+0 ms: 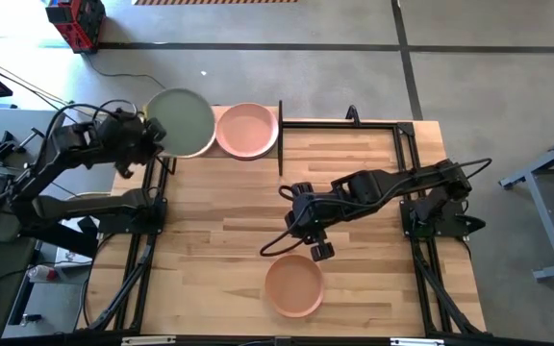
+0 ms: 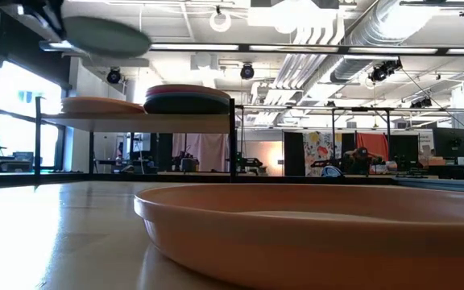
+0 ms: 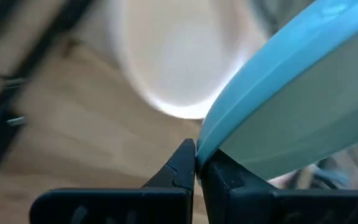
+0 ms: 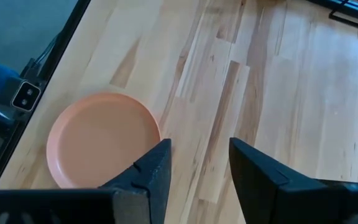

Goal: Place and stack plates onto a shelf
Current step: Stack the light blue plate on top of the white plate on the shelf

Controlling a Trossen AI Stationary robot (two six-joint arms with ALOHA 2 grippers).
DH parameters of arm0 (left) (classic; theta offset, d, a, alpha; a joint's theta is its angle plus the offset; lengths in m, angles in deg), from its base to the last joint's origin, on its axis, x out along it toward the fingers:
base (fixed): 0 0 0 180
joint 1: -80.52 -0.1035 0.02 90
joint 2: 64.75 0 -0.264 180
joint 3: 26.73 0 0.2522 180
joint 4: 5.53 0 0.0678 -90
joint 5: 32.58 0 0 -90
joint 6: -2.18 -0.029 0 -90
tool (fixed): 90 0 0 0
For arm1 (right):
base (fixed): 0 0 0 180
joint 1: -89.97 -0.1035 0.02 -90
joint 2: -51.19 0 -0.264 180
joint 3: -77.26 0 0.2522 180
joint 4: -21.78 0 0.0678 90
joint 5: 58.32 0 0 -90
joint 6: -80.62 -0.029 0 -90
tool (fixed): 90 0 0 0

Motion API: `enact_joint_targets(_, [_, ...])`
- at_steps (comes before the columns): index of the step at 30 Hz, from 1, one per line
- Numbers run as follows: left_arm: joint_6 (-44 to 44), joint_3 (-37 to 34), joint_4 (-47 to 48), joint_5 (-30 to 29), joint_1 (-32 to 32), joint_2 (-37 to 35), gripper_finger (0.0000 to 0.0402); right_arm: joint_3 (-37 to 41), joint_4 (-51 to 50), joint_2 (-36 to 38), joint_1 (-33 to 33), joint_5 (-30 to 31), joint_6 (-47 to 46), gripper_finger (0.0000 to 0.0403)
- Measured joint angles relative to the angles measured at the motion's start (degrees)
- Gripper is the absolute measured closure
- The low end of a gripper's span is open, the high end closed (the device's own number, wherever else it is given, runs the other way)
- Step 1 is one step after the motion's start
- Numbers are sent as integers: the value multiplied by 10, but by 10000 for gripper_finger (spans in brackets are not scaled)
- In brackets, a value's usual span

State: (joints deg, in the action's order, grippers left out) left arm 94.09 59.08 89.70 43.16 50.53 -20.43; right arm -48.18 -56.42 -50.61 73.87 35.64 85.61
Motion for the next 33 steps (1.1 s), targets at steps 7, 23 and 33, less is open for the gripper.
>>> enact_joint_targets(7, [70, 0, 68, 1, -31, -1, 398, 0, -2, 0, 0, 0, 0, 265])
enact_joint_targets(23, [59, 0, 43, 16, -72, 62, 397, 0, -26, 0, 0, 0, 0, 265])
enact_joint_targets(33, [26, 0, 45, -32, -104, 105, 397, 0, -52, 0, 0, 0, -34, 265])
